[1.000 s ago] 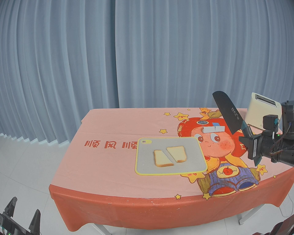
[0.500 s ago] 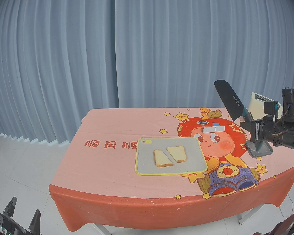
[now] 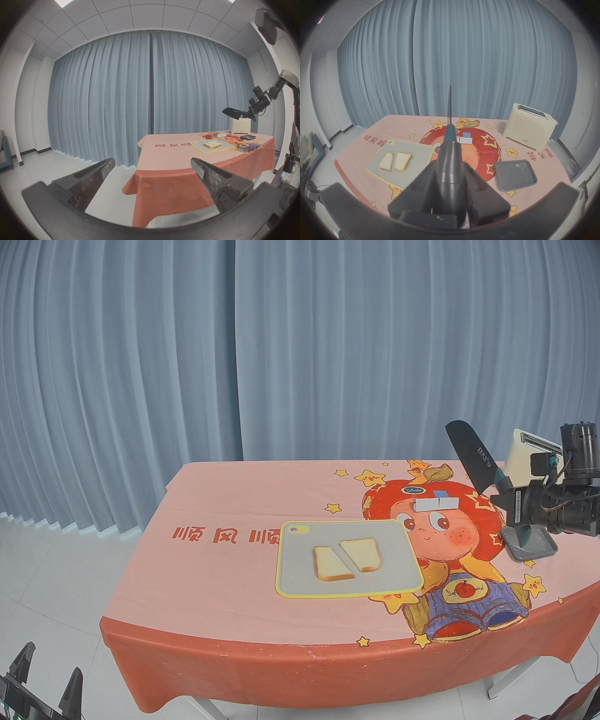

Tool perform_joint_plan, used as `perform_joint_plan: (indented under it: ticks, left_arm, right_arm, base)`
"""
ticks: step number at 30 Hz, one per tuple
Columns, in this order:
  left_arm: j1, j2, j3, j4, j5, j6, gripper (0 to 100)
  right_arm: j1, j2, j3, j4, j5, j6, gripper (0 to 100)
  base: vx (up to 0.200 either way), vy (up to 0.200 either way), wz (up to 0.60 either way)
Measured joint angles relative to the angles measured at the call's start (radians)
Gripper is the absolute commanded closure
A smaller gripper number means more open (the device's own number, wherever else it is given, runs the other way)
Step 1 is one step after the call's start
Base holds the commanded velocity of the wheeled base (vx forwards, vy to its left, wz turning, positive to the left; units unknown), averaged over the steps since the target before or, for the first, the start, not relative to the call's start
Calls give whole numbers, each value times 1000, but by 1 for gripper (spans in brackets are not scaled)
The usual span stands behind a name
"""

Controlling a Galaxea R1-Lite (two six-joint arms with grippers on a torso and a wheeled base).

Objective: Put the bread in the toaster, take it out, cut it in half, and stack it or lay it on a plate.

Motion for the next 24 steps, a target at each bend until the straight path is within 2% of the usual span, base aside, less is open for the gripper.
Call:
perform_joint_plan:
  ticks: [14,24]
  left_arm:
    - [-1,1,0,0,0,0,0]
    - [0,1,0,0,0,0,0]
  right_arm:
    - [-20,147,-1,-150,3,7,100]
    - [-45,220,-24,-164,1,7,100]
  base:
    - [0,0,0]
    - [0,0,0]
